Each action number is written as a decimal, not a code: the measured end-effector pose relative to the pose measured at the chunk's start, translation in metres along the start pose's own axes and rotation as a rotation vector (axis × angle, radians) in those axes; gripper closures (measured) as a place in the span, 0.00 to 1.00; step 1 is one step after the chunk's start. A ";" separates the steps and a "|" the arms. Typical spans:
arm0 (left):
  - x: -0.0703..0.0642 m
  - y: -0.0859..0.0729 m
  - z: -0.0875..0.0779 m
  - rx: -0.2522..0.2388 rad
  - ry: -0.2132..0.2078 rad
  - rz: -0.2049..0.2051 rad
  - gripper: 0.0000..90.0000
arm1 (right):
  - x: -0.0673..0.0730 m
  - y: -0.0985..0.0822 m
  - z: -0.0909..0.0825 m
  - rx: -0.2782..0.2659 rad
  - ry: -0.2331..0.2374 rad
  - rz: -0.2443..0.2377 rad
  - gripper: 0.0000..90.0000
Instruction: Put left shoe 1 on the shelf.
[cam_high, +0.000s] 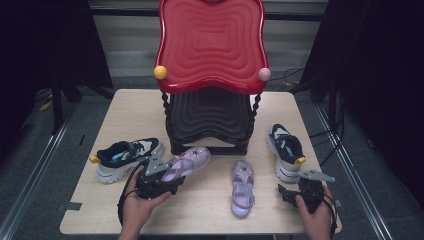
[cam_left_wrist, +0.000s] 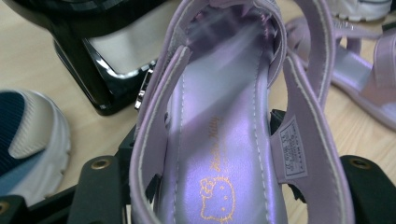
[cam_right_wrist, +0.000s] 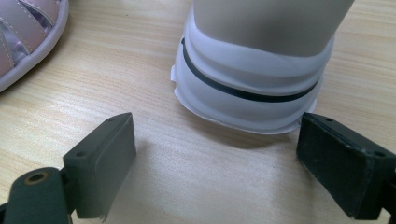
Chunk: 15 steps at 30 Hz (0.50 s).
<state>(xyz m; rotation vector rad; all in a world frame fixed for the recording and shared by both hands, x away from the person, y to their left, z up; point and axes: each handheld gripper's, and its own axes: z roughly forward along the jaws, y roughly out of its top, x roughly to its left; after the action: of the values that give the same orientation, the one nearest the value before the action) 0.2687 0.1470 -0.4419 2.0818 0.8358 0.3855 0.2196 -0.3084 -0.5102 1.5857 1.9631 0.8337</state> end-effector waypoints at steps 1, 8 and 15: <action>0.000 0.003 -0.001 -0.003 0.000 0.000 0.42 | 0.000 0.000 0.000 0.000 0.000 0.000 0.13; -0.002 0.016 -0.007 -0.030 0.027 -0.023 0.42 | 0.000 0.000 0.000 0.000 0.000 0.000 0.13; -0.001 0.026 -0.004 -0.057 0.057 -0.049 0.42 | 0.000 0.000 0.000 0.000 0.000 0.000 0.13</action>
<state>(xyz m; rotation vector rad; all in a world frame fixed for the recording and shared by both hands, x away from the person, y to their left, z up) 0.2771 0.1375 -0.4187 2.0022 0.8973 0.4395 0.2196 -0.3084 -0.5102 1.5857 1.9631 0.8335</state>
